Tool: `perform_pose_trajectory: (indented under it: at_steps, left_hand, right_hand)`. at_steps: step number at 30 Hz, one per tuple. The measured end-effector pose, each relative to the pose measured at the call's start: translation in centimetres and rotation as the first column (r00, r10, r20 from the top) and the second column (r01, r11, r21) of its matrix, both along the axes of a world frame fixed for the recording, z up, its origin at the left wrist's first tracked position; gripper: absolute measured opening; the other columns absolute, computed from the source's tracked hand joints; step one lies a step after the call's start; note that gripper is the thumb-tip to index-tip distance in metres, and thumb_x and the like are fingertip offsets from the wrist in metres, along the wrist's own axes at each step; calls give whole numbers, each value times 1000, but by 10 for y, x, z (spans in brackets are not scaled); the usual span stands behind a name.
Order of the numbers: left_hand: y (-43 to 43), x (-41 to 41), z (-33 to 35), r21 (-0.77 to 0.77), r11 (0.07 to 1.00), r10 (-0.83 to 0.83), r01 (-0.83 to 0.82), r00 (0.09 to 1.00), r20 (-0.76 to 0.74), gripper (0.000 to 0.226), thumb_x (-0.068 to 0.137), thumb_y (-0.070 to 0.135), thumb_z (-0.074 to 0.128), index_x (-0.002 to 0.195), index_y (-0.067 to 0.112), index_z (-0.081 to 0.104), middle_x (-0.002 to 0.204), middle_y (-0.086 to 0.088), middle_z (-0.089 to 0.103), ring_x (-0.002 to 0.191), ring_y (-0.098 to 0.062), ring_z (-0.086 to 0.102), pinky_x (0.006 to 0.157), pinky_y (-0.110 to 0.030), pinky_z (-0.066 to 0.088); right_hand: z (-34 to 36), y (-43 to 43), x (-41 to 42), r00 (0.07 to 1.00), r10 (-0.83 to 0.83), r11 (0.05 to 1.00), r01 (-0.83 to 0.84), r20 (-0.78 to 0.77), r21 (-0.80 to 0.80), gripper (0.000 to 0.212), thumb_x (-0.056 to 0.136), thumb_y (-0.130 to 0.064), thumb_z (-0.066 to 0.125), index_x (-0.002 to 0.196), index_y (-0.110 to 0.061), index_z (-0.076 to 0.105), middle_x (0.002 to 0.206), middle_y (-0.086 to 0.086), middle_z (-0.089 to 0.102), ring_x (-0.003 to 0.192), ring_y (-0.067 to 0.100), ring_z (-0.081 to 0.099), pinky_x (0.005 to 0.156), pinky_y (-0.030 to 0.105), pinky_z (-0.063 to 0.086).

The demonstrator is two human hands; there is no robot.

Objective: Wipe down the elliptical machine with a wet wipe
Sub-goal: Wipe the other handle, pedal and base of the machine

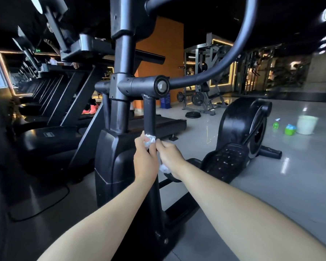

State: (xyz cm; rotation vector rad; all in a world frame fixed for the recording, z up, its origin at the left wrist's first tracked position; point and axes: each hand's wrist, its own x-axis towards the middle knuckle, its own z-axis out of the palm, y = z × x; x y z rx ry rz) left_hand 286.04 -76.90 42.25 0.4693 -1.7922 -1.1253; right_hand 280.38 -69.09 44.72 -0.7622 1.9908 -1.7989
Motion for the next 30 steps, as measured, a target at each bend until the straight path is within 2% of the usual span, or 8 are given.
perform_pose_trajectory:
  at_steps: [3, 5, 8, 12, 15, 17, 23, 30]
  left_hand:
    - [-5, 4, 3, 4, 999, -36, 36, 999, -8, 9, 104, 25, 52, 109, 26, 44, 100, 2, 70, 85, -11, 65, 67, -27, 45]
    - [-5, 4, 6, 18, 998, -55, 56, 998, -31, 8, 104, 28, 52, 107, 30, 46, 111, 3, 70, 94, -13, 66, 70, -25, 46]
    - [2, 1, 1, 50, 996, -77, 79, 996, -44, 13, 102, 38, 51, 102, 45, 41, 146, 4, 56, 107, -10, 64, 73, -17, 45]
    - [6, 4, -18, 123, 988, -89, 96, 994, -62, 5, 103, 42, 48, 102, 38, 45, 140, 5, 60, 93, -4, 63, 68, -16, 43]
    - [5, 13, -42, 207, 972, -107, 111, 994, -31, 12, 106, 32, 42, 103, 22, 48, 87, 2, 62, 74, -11, 52, 65, -27, 41]
    - [6, 16, -64, 207, 973, -109, 105, 994, 10, 14, 107, 31, 39, 100, 20, 46, 77, 5, 54, 64, -4, 46, 63, -28, 39]
    - [6, 20, -116, 227, 972, -97, 67, 988, 122, 19, 109, 32, 33, 101, 17, 41, 80, 6, 54, 68, -9, 47, 65, -29, 39]
    - [4, 23, -182, 279, 958, -137, 63, 957, 254, 7, 105, 19, 37, 100, 18, 41, 90, 7, 54, 76, -11, 49, 71, -29, 42]
  right_hand:
    - [-3, 2, 2, 997, 30, 999, -27, 77, -39, 36, 108, -41, 42, 120, -21, 70, 117, 4, 69, 90, 7, 65, 52, 13, 52]
    - [-5, 0, 4, 997, 10, 999, -7, 78, -41, 38, 107, -43, 43, 115, -19, 71, 115, 2, 70, 88, 6, 63, 51, 12, 50]
    - [-18, -3, 5, 1000, -27, 998, 27, -4, 60, 50, 101, -53, 42, 97, -12, 70, 77, -4, 67, 65, 12, 58, 56, 24, 44]
    - [-33, -1, 11, 990, -19, 1000, 19, 138, 3, 44, 105, -46, 43, 99, -13, 72, 59, -7, 55, 38, 2, 48, 37, 17, 37]
    - [-44, -9, 15, 993, -96, 995, 93, 70, 41, 47, 102, -54, 40, 94, -20, 71, 81, 4, 63, 67, 17, 62, 42, 20, 46]
    - [-53, -13, 15, 990, -113, 993, 109, 88, 51, 49, 100, -59, 40, 97, -21, 70, 99, 9, 68, 92, 25, 68, 50, 26, 56]
    - [-77, -11, 14, 991, -93, 995, 88, 95, 52, 55, 105, -50, 36, 106, 1, 54, 78, 8, 39, 73, 19, 44, 48, 25, 53]
    - [-138, -3, 19, 982, -38, 996, 23, 187, 82, 35, 105, -41, 39, 90, -17, 60, 84, 1, 49, 85, 16, 53, 58, 31, 54]
